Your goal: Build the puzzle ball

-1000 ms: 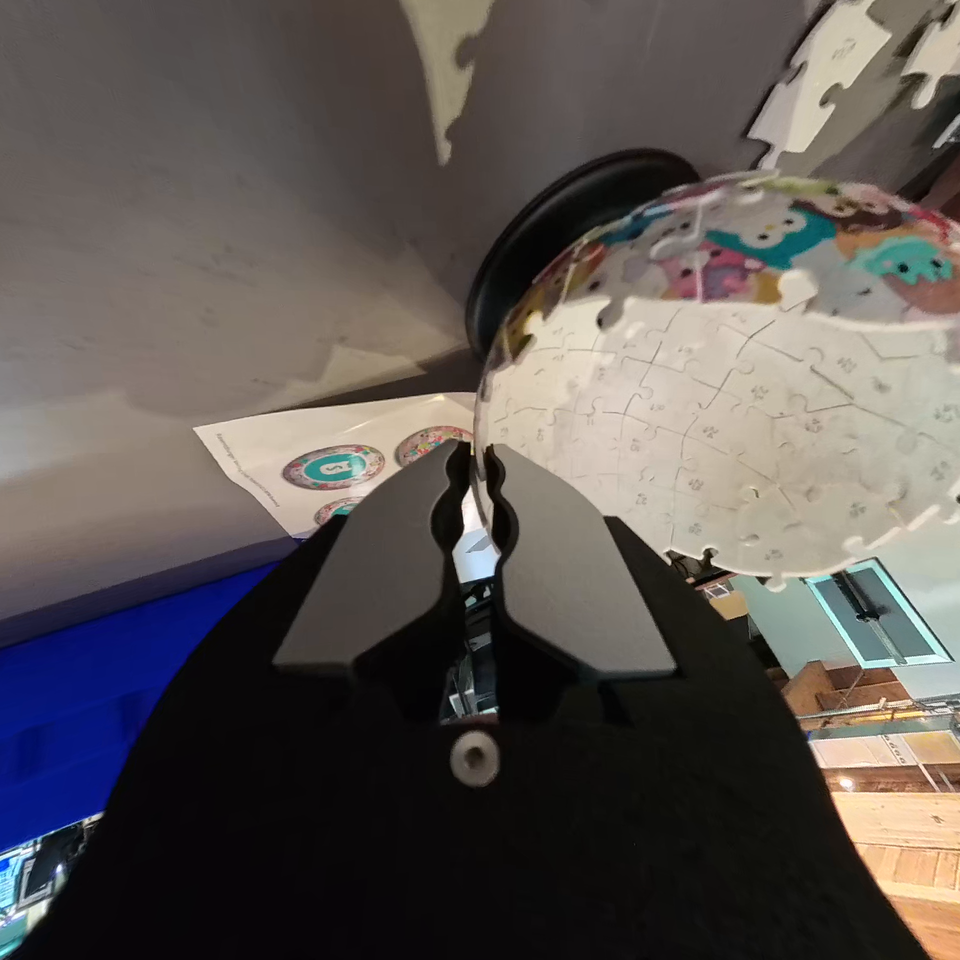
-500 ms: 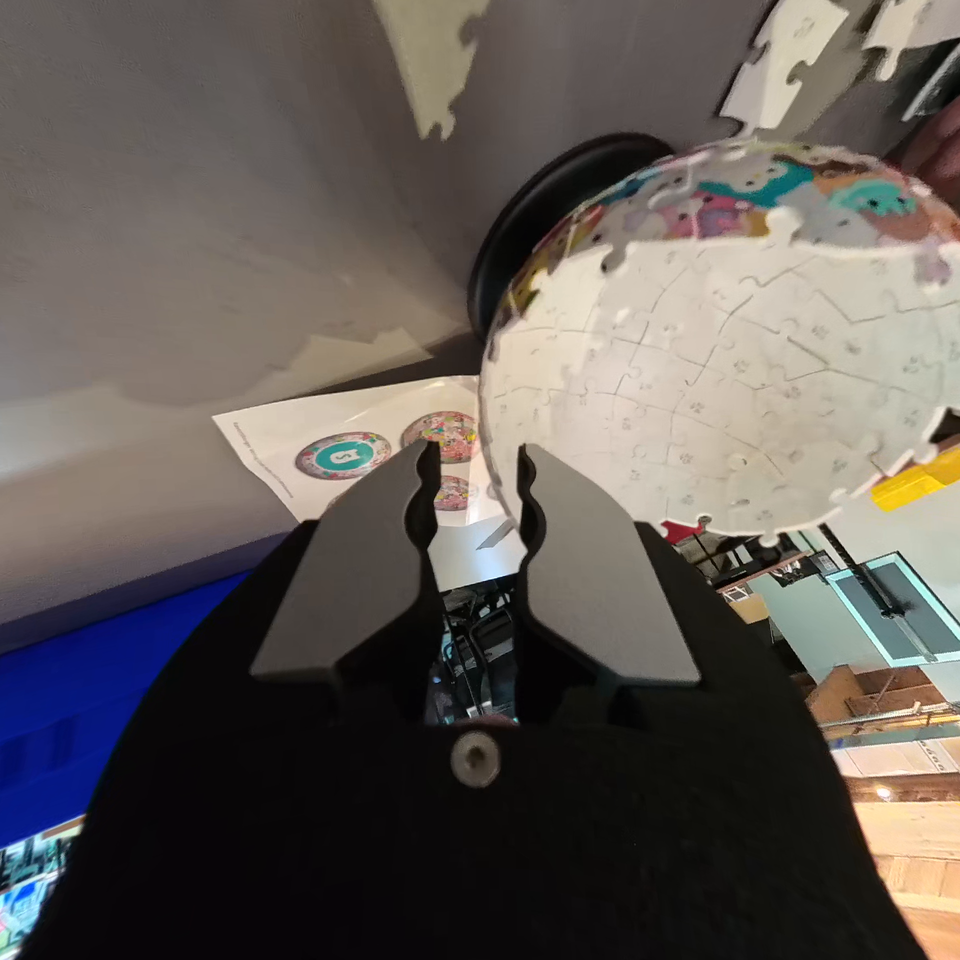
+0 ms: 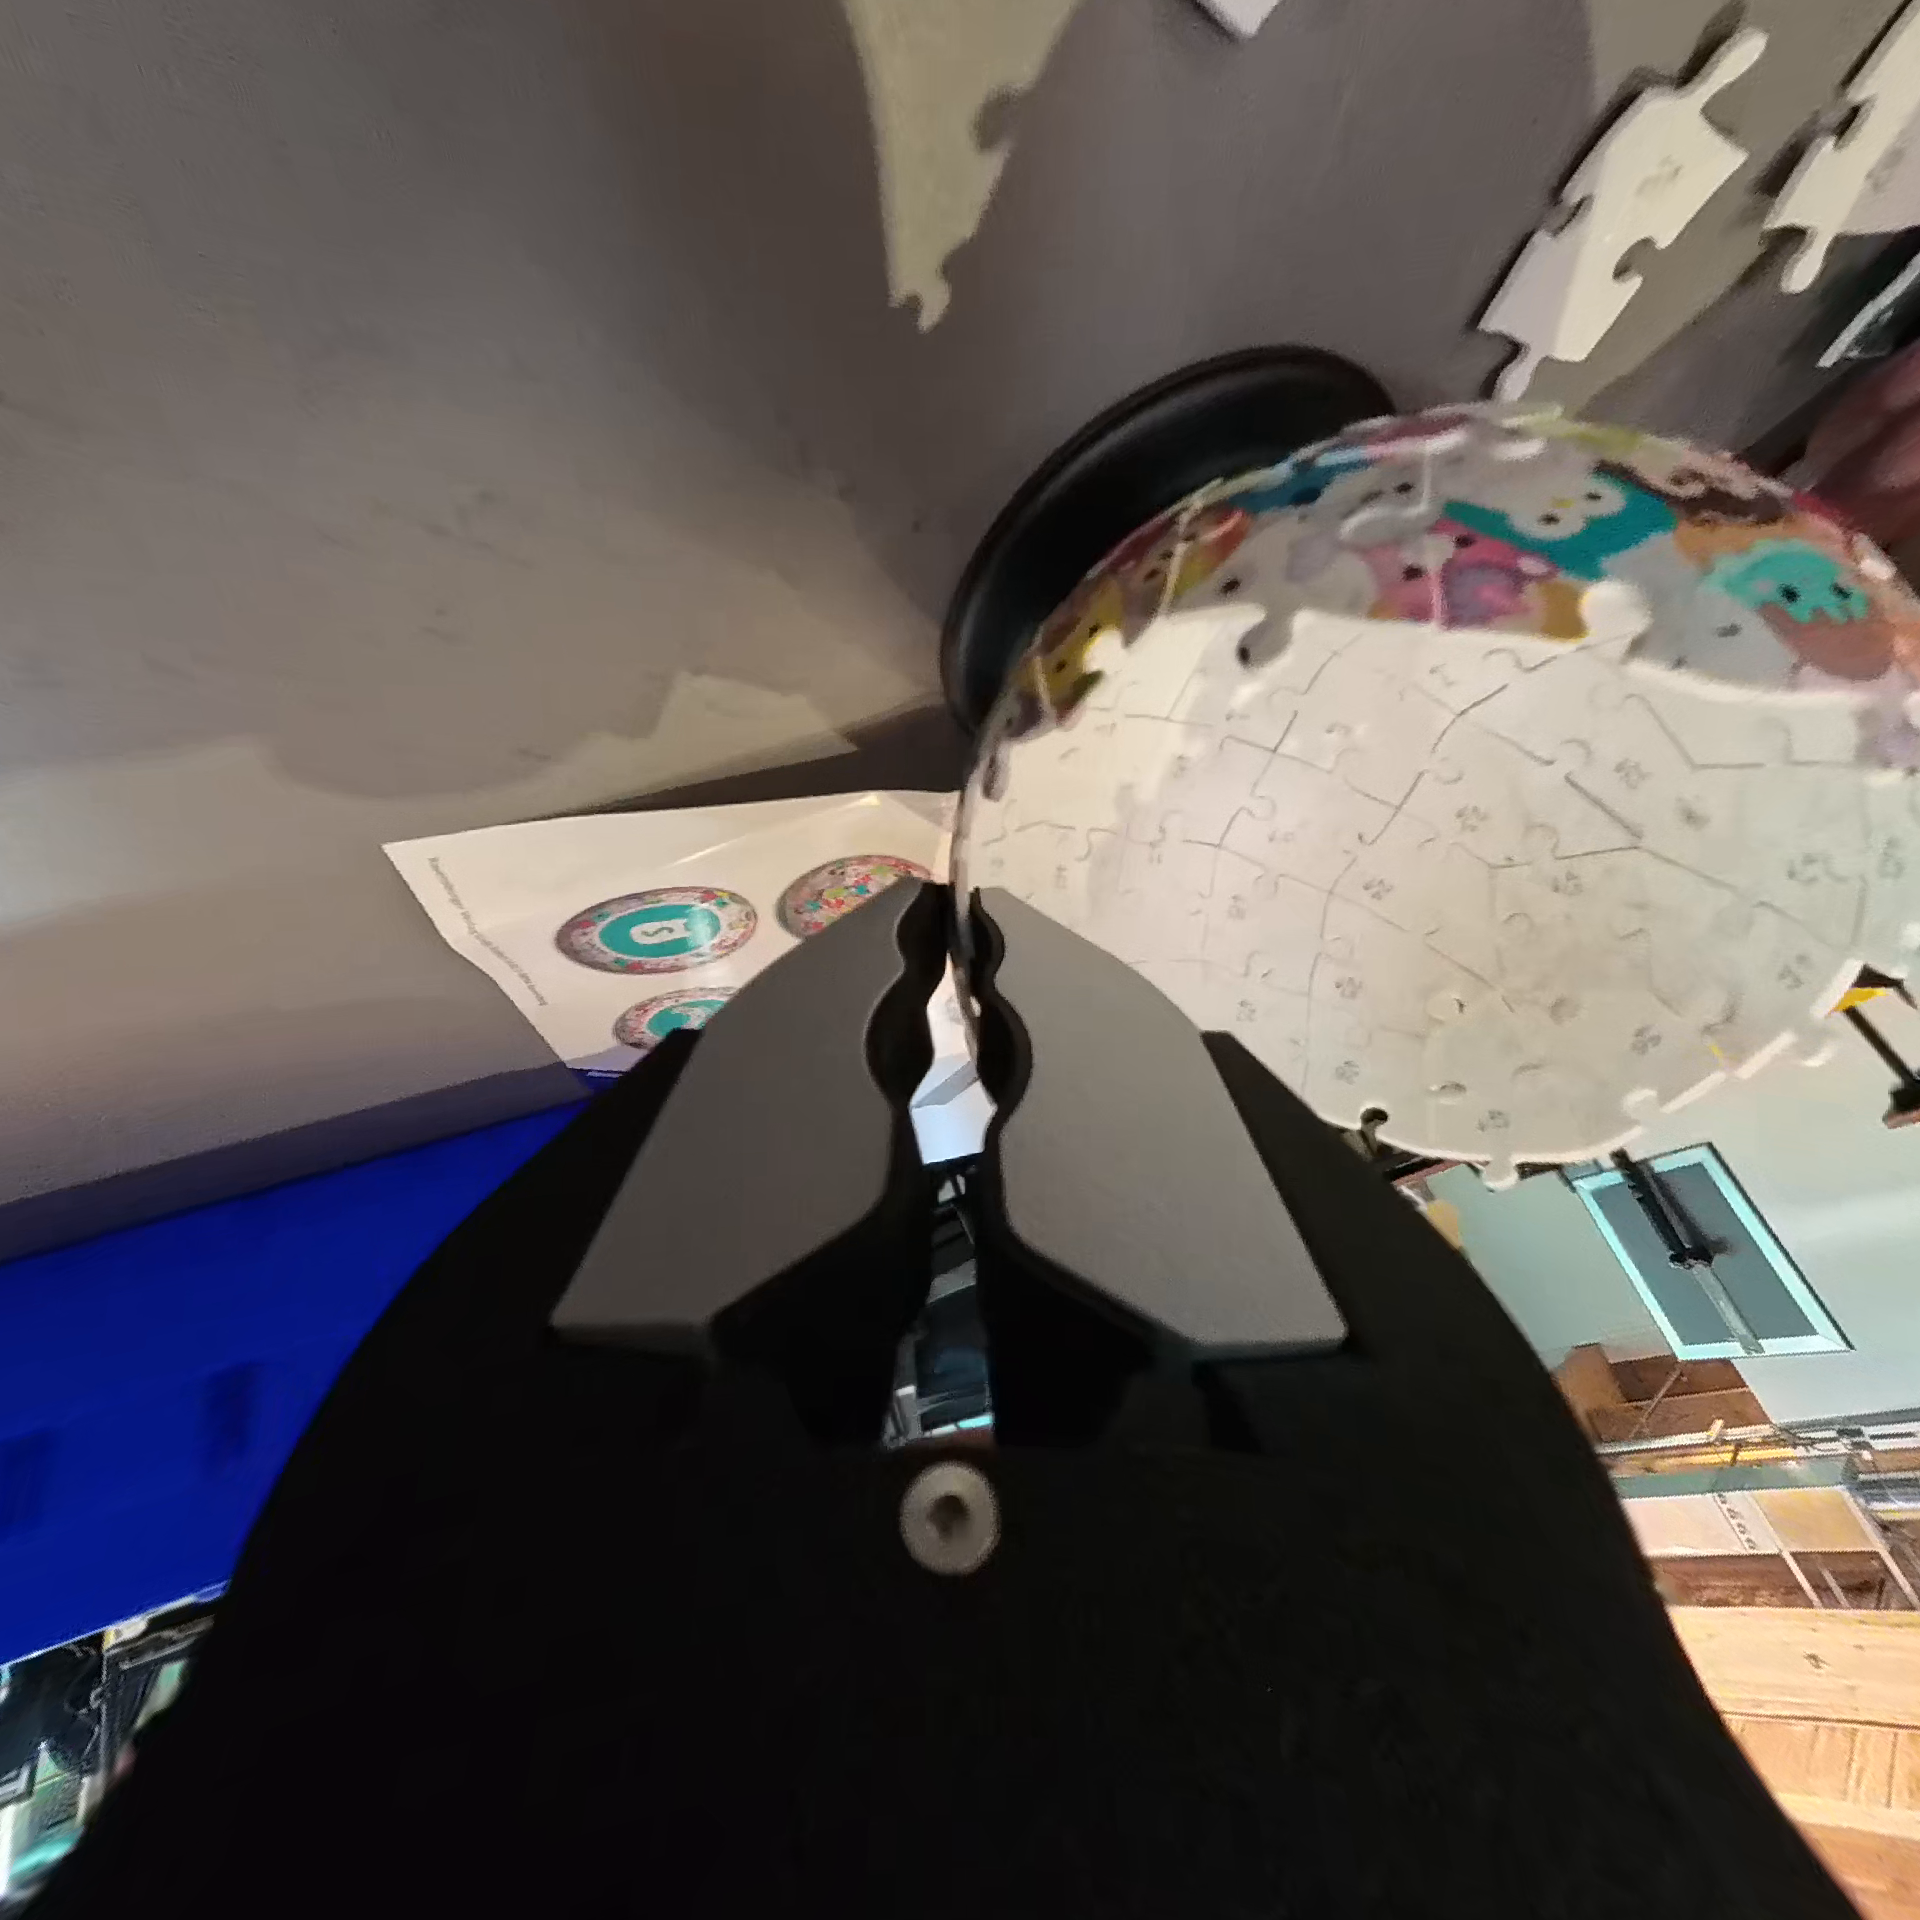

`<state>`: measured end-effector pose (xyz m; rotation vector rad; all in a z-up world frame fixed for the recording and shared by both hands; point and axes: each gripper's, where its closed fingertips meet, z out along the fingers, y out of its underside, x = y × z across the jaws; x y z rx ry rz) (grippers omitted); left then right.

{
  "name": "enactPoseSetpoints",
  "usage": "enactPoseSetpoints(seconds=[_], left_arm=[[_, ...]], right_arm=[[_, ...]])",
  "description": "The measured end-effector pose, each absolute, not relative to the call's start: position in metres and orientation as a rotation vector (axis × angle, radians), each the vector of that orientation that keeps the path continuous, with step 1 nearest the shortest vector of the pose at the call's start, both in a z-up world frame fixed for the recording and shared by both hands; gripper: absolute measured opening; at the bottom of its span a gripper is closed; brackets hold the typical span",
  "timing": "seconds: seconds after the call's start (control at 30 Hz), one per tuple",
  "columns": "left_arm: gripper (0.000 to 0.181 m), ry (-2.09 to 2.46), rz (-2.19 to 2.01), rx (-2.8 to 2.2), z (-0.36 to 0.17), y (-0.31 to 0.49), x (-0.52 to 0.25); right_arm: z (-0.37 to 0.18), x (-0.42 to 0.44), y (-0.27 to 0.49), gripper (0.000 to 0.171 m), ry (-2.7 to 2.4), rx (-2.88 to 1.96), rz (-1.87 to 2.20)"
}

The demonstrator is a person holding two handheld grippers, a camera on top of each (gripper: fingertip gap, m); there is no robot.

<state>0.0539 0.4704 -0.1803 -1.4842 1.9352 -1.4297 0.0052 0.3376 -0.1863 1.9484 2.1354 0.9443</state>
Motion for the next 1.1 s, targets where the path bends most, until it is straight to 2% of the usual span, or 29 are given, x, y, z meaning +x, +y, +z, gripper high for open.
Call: enactPoseSetpoints(seconds=[0.13, 0.2, 0.23, 0.37, 0.57, 0.67, 0.93, 1.1], left_arm=[[0.004, 1.937, -1.431, -1.480, -0.180, 0.470, 0.053], [0.004, 1.940, -1.435, -1.478, -0.180, 0.469, 0.053], [0.004, 1.944, -1.438, -1.476, -0.179, 0.469, 0.053], [0.004, 1.958, -1.429, -1.474, -0.180, 0.468, 0.052], [0.004, 1.946, -1.444, -1.474, -0.176, 0.470, 0.051], [0.005, 1.970, -1.475, -1.468, -0.172, 0.466, 0.048], [0.003, 2.087, -1.494, -1.450, -0.162, 0.449, 0.036], [0.003, 2.077, -1.433, -1.461, -0.164, 0.453, 0.039]], right_arm=[[-0.184, 0.005, 0.338, 0.006, 2.125, 2.015, 0.929], [-0.178, 0.005, 0.333, 0.031, 2.102, 2.096, 0.914], [-0.174, 0.004, 0.330, 0.036, 2.094, 2.152, 0.904], [-0.147, -0.014, 0.325, 0.036, 2.117, 2.519, 0.836], [-0.079, -0.017, 0.381, 0.030, 1.985, 3.255, 0.912], [-0.080, -0.008, 0.407, 0.026, 1.987, 3.250, 0.982], [-0.119, 0.012, 0.428, 0.029, 2.045, 2.944, 1.124], [-0.137, 0.026, 0.437, 0.029, 1.948, 2.978, 0.991]])
